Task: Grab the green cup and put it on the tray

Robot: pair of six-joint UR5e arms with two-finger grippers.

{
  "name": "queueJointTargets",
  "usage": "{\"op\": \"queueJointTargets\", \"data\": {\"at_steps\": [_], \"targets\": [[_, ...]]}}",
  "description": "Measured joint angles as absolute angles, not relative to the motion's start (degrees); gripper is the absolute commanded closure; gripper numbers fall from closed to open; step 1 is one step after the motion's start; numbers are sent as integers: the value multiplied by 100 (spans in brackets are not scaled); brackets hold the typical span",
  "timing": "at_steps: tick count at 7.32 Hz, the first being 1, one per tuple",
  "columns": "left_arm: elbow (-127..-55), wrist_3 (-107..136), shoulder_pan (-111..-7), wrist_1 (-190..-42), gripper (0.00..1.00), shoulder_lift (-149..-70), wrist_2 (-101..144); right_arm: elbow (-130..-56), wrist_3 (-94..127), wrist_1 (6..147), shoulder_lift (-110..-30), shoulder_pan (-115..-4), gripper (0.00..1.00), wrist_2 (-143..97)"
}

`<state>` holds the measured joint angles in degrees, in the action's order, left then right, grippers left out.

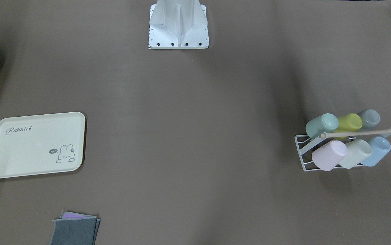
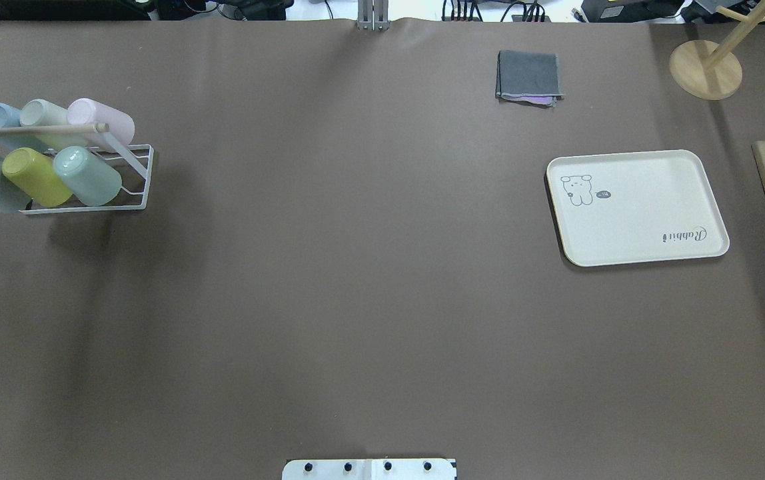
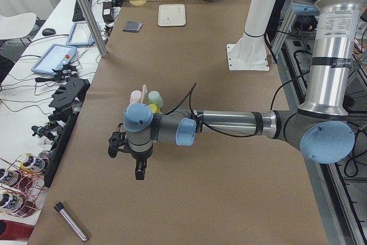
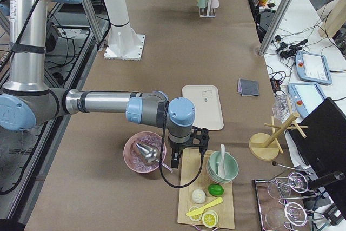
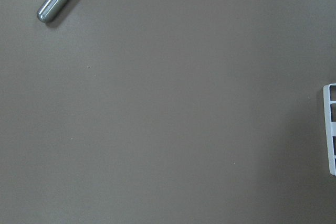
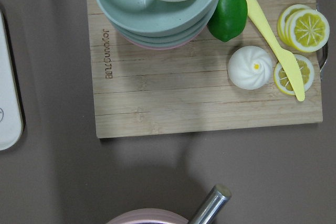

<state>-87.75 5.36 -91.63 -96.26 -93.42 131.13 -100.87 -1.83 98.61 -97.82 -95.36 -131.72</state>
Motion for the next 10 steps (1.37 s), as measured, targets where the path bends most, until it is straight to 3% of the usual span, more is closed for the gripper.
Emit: {"op": "queueJointTargets", "data": {"at_steps": [5,10], "targets": [[-8755,536,-9165,-9633,2,-9335,13113,-10232,5,9829,-9698,-9328,1,-13366],[-8755,536,-9167,-9633,2,-9334,13110,-10745,1699,9821,-9162,-8019,0,-13352]]}}
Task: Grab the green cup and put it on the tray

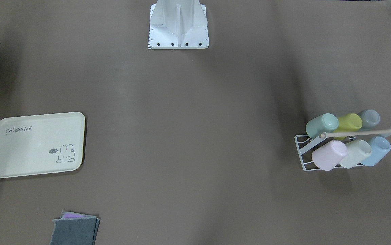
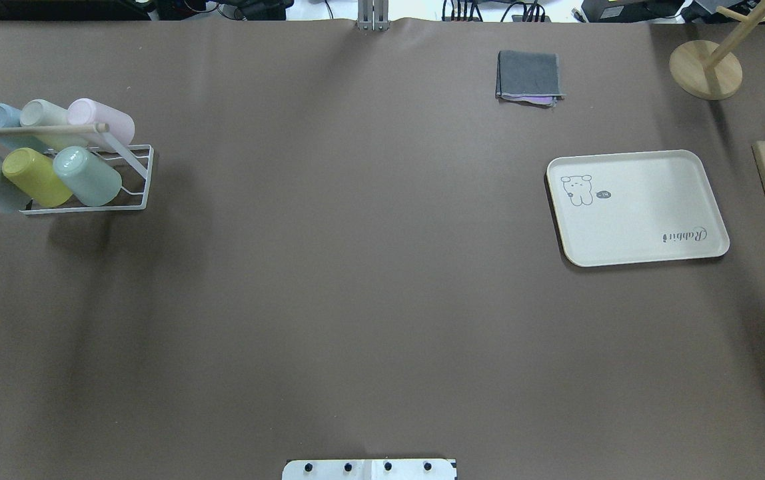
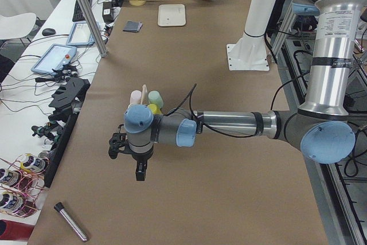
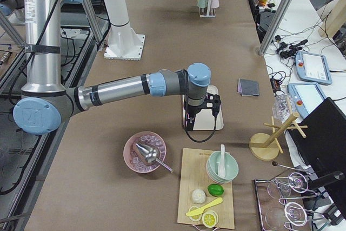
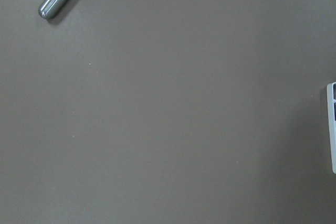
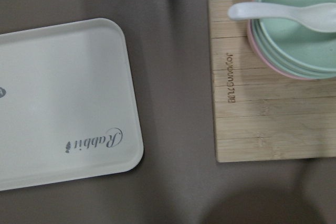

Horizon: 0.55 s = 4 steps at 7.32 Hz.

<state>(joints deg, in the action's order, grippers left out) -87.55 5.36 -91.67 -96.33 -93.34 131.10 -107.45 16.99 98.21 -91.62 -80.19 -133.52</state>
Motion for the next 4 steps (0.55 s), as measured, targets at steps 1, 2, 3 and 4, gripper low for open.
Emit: {"op": "queueJointTargets", "data": {"at_steps": [1,2,3,4], "targets": [[-8757,534,-9167,-9634,2,-9331,13111,-10608,1888,9817,-8925,-7762,0,-13288],[-8756,530,-9169,-9643,2,-9328,13112,-10313,1973,9780,-8622,-7579,0,-13255],[-8759,528,-9175,-9654,2,-9327,13115,-9970,2003,9628,-8393,-7466,0,-13249],[-8763,528,-9178,-9658,2,-9326,13119,-9638,2019,9319,-8295,-7373,0,-13262]]}}
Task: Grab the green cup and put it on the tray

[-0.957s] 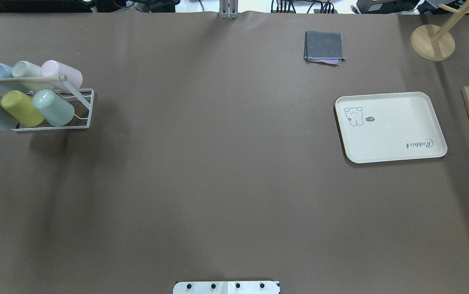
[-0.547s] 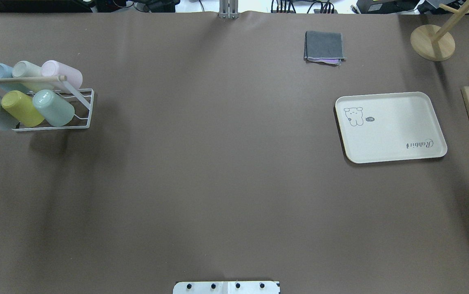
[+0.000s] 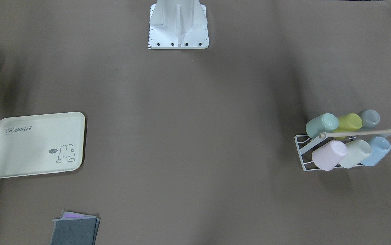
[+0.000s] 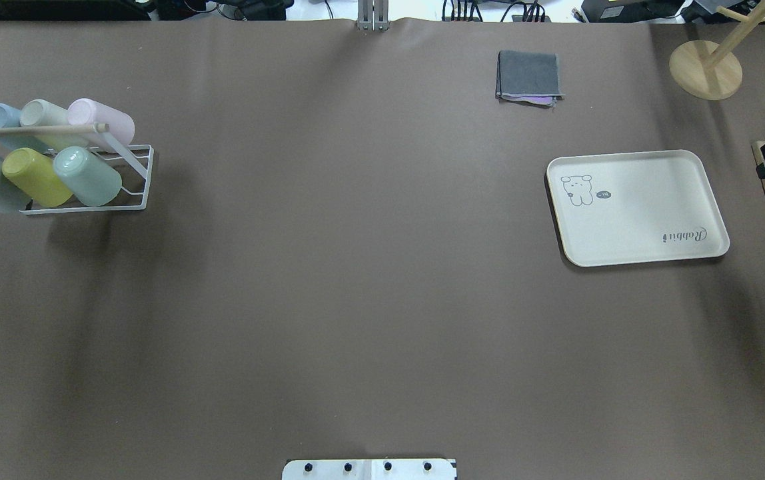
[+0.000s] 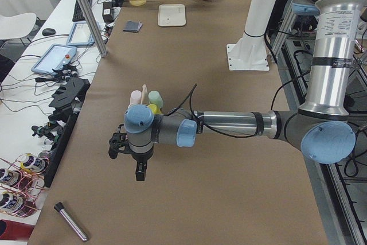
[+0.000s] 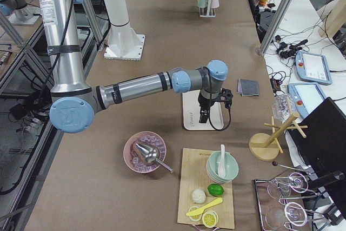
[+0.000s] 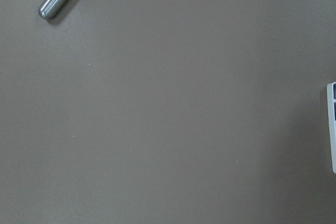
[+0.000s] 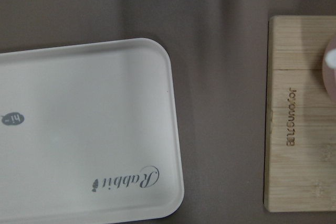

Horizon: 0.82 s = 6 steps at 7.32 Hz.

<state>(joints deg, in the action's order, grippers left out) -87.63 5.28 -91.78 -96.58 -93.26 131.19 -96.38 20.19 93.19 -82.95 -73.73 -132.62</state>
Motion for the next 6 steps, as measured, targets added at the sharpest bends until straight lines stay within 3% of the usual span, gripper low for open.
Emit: {"op": "queueJointTargets", "data": {"at_steps": [6], "targets": [[-8682,535,-9154,-9648,2,-9400,13122,-8759,2027,8759,-8119,-7033,8,-13300]]}}
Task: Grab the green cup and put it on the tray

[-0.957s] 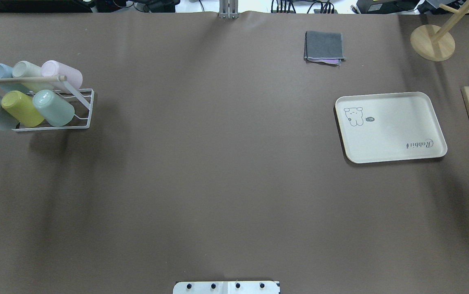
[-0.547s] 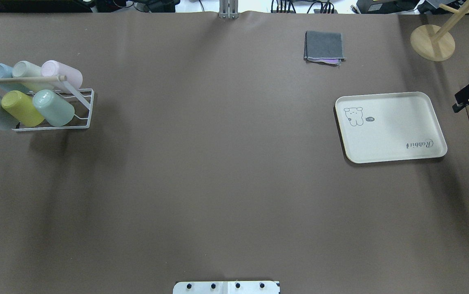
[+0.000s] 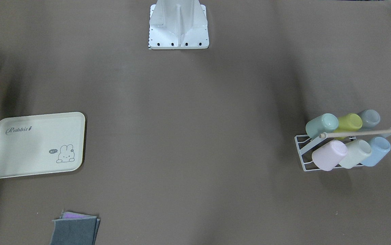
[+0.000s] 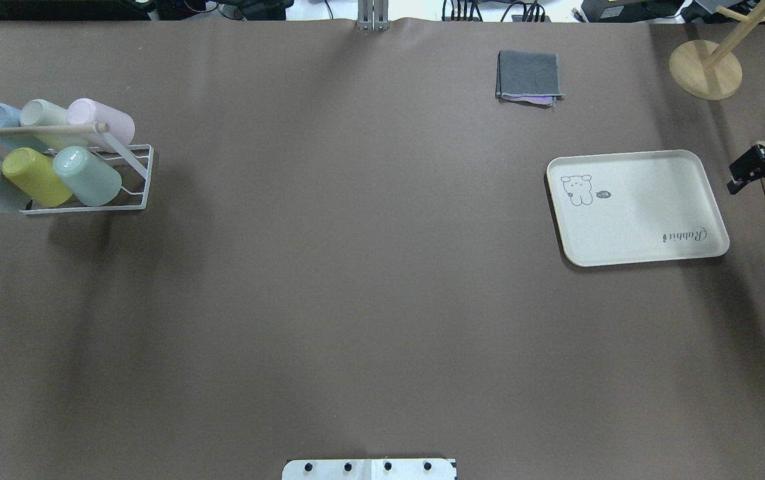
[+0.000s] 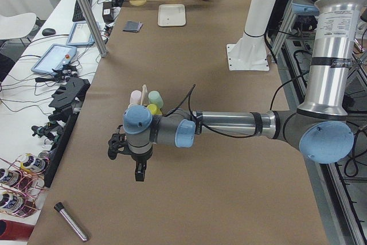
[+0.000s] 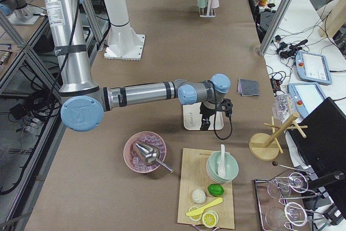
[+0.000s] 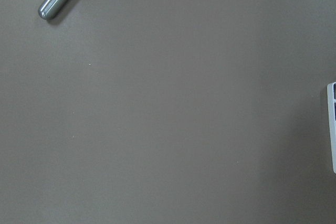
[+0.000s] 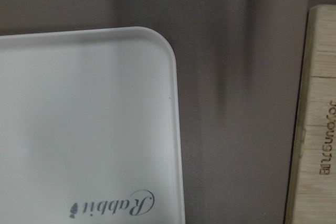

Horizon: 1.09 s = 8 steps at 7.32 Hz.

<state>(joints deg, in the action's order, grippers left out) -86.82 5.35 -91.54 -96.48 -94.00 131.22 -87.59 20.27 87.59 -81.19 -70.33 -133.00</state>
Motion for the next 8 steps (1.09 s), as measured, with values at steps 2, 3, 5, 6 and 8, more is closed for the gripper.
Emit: {"op": "queueJointTargets", "data": {"at_steps": [2,3,5,6,8], "targets": [[-8800,542,-9153,-9623,2,-9385,13124,-8553,2029,8755,-8060,-6959,13,-13295],[-8815,544,-9152,-9621,2,-9387,13123,-8457,2030,8752,-8009,-6929,14,-13294],[-8885,545,-9150,-9583,2,-9370,13167,-8295,2030,8747,-7920,-6865,17,-13290],[-9018,543,-9147,-9442,2,-9374,13185,-8185,2030,8741,-7840,-6829,18,-13290],[-9536,545,-9118,-8732,2,-9501,13149,-7944,2089,8498,-7754,-6752,24,-13274]]}}
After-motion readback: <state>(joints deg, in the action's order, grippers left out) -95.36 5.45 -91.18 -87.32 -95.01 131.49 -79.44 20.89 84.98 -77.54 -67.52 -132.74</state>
